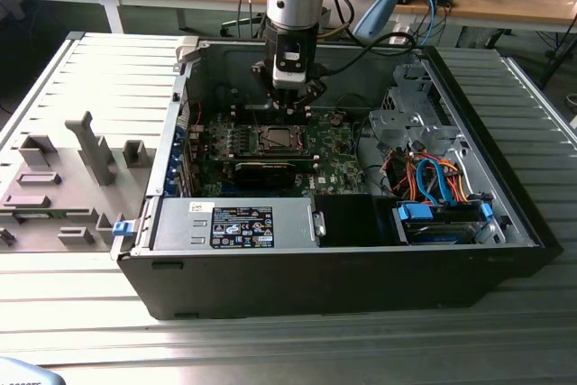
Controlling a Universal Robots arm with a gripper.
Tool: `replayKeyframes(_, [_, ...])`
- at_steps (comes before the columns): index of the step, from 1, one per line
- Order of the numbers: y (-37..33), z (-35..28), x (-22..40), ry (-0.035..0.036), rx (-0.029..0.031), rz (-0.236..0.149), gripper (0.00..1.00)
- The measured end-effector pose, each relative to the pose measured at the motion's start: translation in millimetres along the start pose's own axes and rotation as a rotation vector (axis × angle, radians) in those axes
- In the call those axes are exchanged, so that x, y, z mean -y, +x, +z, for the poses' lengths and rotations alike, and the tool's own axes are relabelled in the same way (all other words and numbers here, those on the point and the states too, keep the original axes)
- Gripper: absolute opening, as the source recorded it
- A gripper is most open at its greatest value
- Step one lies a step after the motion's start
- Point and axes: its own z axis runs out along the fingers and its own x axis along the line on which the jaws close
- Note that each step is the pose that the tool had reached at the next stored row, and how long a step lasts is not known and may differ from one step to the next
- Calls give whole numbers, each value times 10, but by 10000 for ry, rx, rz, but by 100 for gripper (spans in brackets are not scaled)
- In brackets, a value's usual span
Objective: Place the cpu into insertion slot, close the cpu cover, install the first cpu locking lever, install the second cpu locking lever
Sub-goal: 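Install the first cpu locking lever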
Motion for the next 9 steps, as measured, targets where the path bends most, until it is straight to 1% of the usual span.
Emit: replayKeyframes(9, [0,0,0,-4,7,-163,11])
